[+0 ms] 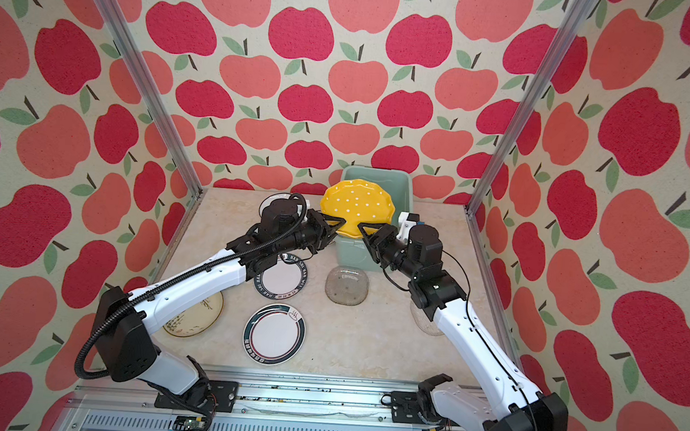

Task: Place the plates into the plastic bin on the countertop
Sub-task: 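Open the left gripper and withdraw it while the right gripper holds the plate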

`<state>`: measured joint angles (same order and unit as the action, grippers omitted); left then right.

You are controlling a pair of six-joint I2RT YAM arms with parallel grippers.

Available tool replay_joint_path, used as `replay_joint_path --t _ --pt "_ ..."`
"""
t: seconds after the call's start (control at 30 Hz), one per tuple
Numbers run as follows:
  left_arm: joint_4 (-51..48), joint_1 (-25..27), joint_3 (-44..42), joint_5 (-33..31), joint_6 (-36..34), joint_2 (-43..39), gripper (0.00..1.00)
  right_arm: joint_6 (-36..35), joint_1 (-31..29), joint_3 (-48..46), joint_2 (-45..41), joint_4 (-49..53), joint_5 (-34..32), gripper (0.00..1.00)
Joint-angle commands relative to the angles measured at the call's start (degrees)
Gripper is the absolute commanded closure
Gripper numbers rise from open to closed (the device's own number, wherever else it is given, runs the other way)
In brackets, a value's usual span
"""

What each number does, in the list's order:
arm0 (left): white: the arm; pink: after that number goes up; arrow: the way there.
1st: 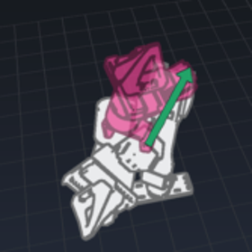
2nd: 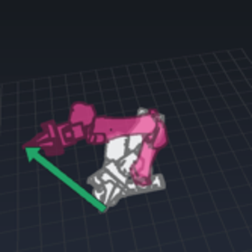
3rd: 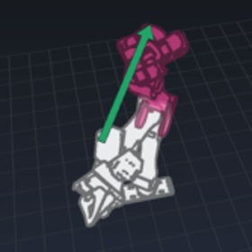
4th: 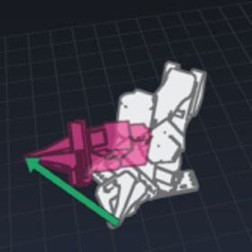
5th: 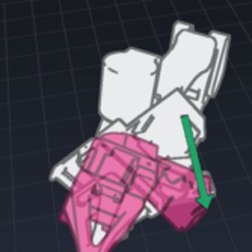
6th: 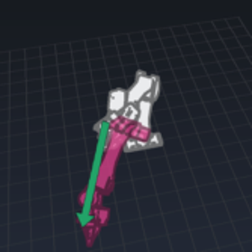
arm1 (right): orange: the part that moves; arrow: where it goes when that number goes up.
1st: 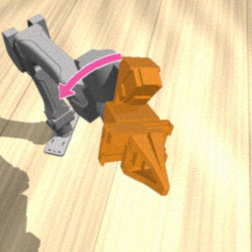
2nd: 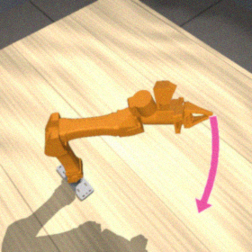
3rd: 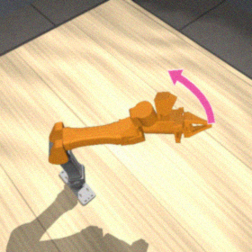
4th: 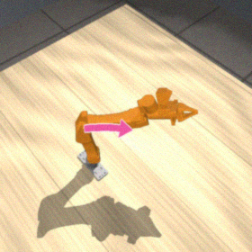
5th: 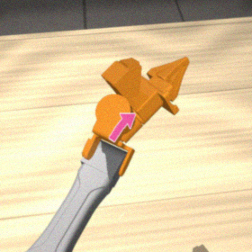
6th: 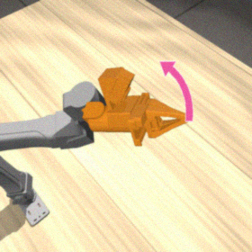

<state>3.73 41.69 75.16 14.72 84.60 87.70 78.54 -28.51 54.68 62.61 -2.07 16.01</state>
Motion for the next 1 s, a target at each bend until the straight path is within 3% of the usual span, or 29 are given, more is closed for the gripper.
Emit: replay_joint_path --t 0.0,0.27,0.6,0.8,0.97 --pt "9.8 1.0 4.4 -0.1 -0.1 0.4 1.0 0.1 -0.6 0.9 0.0 -2.8 -2.4 0.59" --pt "8.7 2.8 7.7 0.6 -1.5 3.5 1.0 -0.9 -0.6 0.6 -0.3 -2.7 -4.5 0.77" --pt "5.6 3.7 9.6 1.5 -4.3 4.2 1.0 -3.6 0.4 1.2 -1.1 -0.7 -6.0 0.88" --pt "1.9 3.6 9.5 0.1 -9.0 2.6 0.72 -3.5 3.6 1.2 -3.1 1.4 -5.7 0.91" --pt "-1.5 3.1 9.2 -1.4 -12.7 1.1 0.59 -2.9 7.8 1.8 -4.6 3.0 -4.1 0.92"
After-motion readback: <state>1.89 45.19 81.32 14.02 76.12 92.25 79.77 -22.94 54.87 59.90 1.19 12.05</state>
